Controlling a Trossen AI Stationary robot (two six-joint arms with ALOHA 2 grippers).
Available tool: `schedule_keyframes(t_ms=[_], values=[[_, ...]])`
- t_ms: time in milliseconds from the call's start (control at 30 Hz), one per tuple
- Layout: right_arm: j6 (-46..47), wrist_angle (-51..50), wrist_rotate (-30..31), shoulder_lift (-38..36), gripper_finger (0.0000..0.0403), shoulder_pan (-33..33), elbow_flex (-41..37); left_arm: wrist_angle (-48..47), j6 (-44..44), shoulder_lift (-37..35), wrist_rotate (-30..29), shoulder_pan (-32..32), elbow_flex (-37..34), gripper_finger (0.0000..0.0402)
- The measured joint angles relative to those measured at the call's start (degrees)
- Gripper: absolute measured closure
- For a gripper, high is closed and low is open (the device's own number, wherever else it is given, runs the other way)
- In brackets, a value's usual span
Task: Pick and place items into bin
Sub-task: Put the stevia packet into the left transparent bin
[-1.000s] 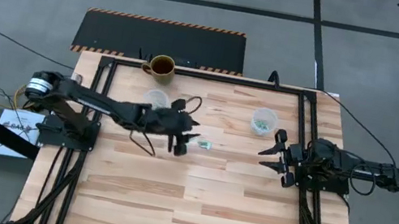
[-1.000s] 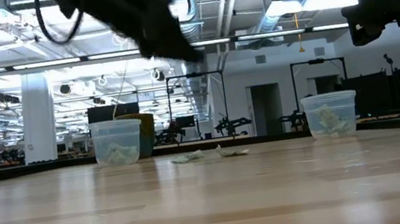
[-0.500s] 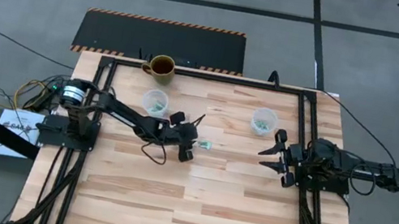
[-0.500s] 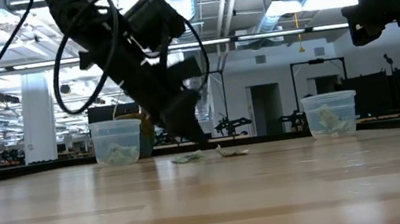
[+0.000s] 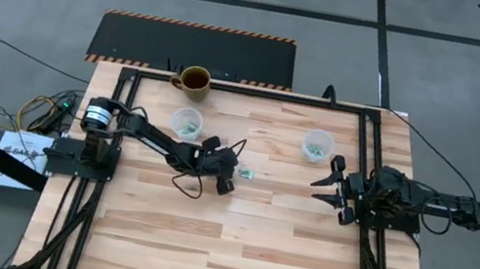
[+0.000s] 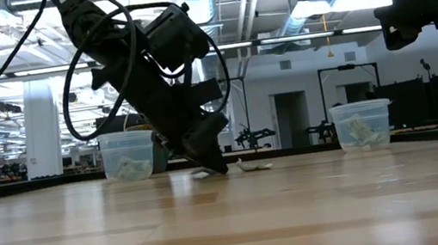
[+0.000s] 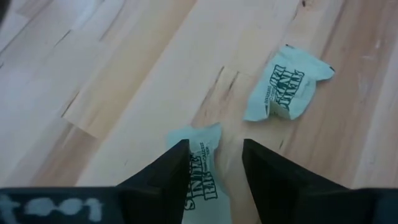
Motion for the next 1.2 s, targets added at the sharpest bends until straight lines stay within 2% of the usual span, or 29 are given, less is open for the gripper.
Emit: schedule_keyframes(t_ms=[133, 300, 467, 567, 667, 833, 967, 1067, 1200], values=[[0.00, -0.04, 0.03, 0.00, 0.0268, 0.00, 0.00, -0.10, -0.24, 0.17, -0.12, -0.62, 0.13, 0.0298], [0.02, -0.02, 0.00, 0.00, 0.0270, -0.02, 0.00, -0.34, -0.18, 0.33, -2.11, -1.73, 0.13, 0.0385], [0.01, -0.02, 0.00, 0.00, 0.0269, -0.01, 0.00, -0.16, -0.40, 0.35, -4.43, -2.25, 0.02, 0.0398], [0.02, -0.02, -0.01, 0.00, 0.0269, -0.02, 0.00, 0.37, -0.79, 0.04, -8.47, -3.54, 0.03, 0.0400], [0.02, -0.02, -0.01, 0.00, 0.0270, -0.01, 0.00, -4.74, -0.36, -2.07, -14.57, -5.25, 1.21, 0.0401], [0.02, 0.00, -0.01, 0.00, 0.0268, 0.00, 0.00, -11.45, 0.62, -11.96, -32.24, -9.63, 6.27, 0.0401], [0.02, -0.06, -0.01, -0.02, 0.0269, -0.02, 0.00, -13.81, 4.51, -21.50, -40.14, -12.70, 7.44, 0.0401], [0.02, -0.03, 0.00, -0.02, 0.0270, -0.01, 0.00, -17.47, 6.16, -29.11, -43.37, -13.58, 7.73, 0.0401], [0.02, -0.02, 0.01, -0.02, 0.0269, 0.00, 0.00, -30.07, -0.58, -36.86, -42.58, -12.15, 7.58, 0.0401]])
